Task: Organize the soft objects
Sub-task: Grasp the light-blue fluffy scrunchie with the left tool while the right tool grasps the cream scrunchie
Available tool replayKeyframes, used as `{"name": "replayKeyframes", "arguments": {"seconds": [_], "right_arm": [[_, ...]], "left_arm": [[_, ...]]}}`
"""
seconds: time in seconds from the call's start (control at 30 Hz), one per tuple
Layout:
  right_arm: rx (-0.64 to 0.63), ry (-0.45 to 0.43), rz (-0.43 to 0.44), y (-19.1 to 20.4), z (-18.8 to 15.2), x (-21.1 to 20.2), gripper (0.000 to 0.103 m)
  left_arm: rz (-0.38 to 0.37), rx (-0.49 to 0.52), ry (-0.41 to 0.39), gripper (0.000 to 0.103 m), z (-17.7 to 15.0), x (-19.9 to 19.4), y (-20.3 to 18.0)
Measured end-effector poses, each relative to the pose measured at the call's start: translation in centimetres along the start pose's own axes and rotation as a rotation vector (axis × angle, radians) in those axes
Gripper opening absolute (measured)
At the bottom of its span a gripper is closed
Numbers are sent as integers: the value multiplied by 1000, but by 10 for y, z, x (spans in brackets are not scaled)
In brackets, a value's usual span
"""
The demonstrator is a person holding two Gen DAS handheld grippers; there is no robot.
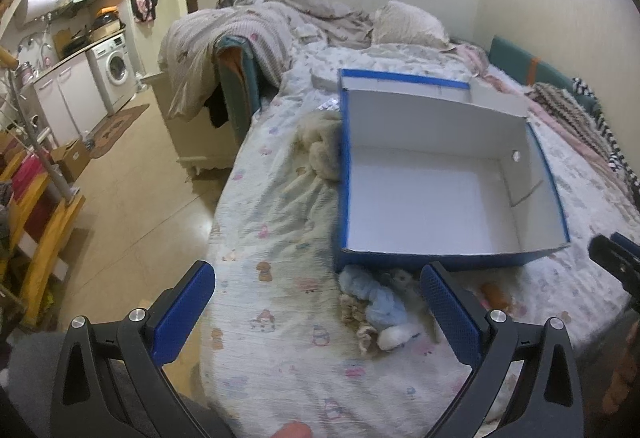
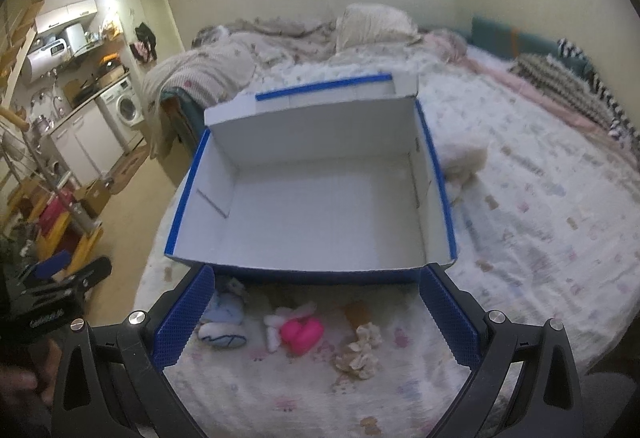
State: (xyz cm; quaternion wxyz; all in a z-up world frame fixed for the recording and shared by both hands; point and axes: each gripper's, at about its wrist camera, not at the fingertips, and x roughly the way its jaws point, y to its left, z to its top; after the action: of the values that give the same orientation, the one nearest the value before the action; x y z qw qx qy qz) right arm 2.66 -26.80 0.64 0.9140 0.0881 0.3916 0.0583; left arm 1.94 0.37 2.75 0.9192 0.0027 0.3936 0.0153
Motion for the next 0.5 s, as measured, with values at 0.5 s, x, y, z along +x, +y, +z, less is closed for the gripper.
{"name": "replayKeyframes", "arguments": {"seconds": [0.5], "right_arm": [[54,254,37,-30,-5,76,103]], "left_arm": [[-96,-46,397,89,15,107,-5]]}}
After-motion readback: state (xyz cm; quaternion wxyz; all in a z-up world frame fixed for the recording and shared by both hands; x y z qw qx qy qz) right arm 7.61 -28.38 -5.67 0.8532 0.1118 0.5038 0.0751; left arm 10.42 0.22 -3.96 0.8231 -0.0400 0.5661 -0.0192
